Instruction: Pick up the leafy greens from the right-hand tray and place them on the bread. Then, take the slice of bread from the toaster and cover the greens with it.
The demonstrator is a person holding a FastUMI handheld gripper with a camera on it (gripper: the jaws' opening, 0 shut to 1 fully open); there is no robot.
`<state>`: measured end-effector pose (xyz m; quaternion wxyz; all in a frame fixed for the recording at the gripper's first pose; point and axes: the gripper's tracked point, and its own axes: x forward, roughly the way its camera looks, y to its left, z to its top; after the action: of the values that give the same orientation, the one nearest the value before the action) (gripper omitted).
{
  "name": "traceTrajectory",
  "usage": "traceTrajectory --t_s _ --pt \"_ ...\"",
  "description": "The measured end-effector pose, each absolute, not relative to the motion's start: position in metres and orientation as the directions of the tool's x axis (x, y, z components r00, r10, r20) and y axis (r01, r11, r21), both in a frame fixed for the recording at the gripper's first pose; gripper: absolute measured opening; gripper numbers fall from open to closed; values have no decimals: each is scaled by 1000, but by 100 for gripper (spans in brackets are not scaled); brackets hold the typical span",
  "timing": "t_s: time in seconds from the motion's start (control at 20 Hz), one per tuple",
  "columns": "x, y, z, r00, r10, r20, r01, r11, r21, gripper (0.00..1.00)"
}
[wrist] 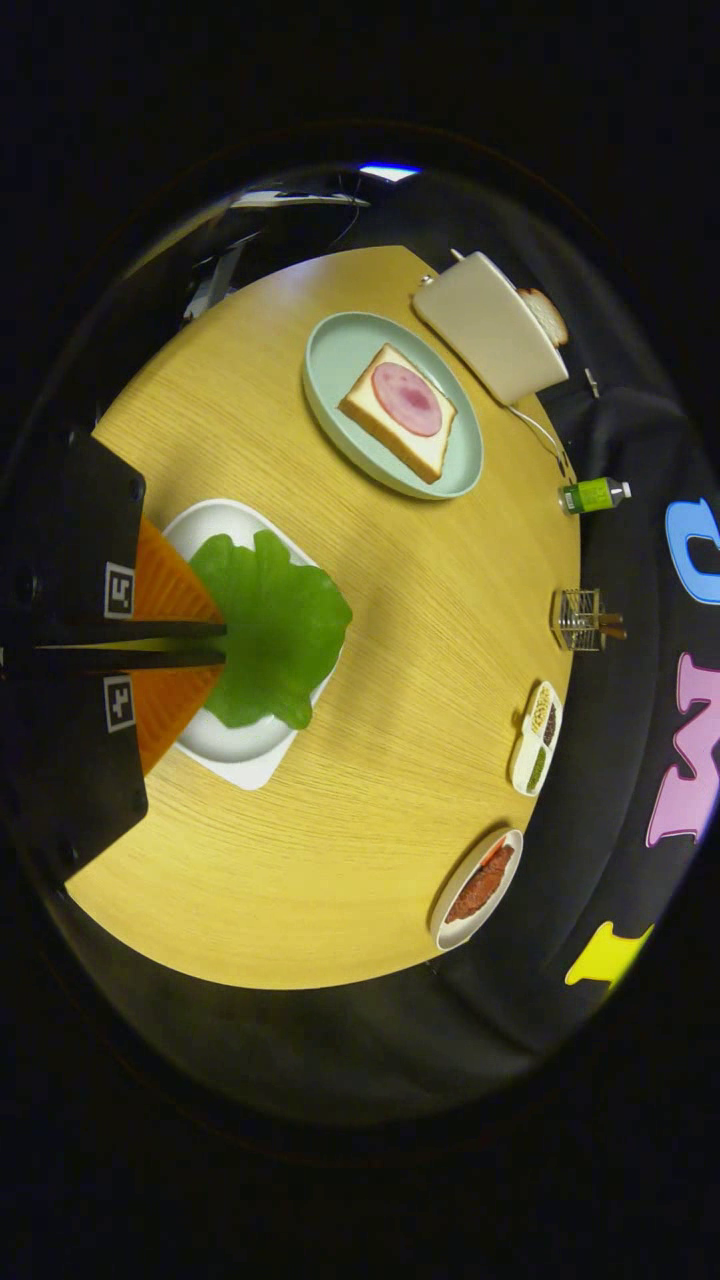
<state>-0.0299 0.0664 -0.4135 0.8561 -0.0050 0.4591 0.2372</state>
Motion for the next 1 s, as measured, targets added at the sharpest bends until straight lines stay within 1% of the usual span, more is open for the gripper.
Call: traceTrajectory --t_s 0.25,0.4,0.7,1.0 --pt "-30 80 -354 532 428 -730 -418 883 213 6" --pt "-30 107 -316 543 474 -693 -438 864 248 6" --pt "-20 183 -247 536 567 -626 -516 807 289 6" --pt "-18 257 -225 506 598 -621 -572 772 276 6"
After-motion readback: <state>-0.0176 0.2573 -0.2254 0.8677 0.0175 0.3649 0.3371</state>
